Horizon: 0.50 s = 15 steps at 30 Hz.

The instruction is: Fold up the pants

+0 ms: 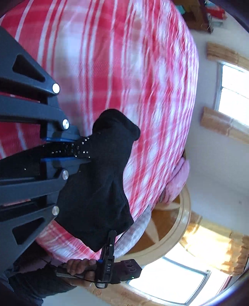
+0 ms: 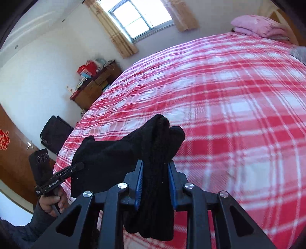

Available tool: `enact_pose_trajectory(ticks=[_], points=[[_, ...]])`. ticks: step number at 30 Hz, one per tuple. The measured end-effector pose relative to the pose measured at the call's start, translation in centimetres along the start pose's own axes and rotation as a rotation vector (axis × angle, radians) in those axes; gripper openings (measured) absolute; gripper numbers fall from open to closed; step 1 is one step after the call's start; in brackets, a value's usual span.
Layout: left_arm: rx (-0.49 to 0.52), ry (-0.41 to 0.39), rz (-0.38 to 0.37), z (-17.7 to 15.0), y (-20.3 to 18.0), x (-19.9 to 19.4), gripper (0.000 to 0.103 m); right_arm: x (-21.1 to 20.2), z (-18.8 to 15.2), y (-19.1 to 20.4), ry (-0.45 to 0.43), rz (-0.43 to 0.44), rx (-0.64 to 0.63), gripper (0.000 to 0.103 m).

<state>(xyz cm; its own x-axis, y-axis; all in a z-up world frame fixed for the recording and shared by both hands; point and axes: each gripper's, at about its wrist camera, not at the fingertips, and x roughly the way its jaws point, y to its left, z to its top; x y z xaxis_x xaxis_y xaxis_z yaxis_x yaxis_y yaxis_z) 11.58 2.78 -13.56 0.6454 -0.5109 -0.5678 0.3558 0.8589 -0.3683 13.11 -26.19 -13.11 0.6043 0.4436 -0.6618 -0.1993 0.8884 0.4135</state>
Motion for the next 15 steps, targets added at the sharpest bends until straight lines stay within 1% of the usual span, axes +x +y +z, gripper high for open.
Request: enact_pose_trajectory(ticks=[4,7,10,12,15], points=[[-0.012,-0.041,0.091,1.2,3.4,-1.9,0.012,4.5,3.1,3.3,0.017,0.042,-0.073,0.025],[-0.038,-0.07,0.165,1.9,6.4,-3.3,0.012,8.8,5.2,5.9,0.04,0.076,-0.11,0.025],[-0.057,-0.087,0.217,1.7,8.3,-4.5,0.012,12.3,6.4,7.6,0.059,0.096,-0.135,0.025],[-0.074,-0.086,0.246,1.3,9.7,-4.8,0.012,15.1,6.9,8.5,0.086,0.104,-0.136,0.025],[-0.108,-0.076,0.268,0.2,11.5,-4.9,0.012,18.2,6.8,9.0,0.127,0.1,-0.124,0.025]])
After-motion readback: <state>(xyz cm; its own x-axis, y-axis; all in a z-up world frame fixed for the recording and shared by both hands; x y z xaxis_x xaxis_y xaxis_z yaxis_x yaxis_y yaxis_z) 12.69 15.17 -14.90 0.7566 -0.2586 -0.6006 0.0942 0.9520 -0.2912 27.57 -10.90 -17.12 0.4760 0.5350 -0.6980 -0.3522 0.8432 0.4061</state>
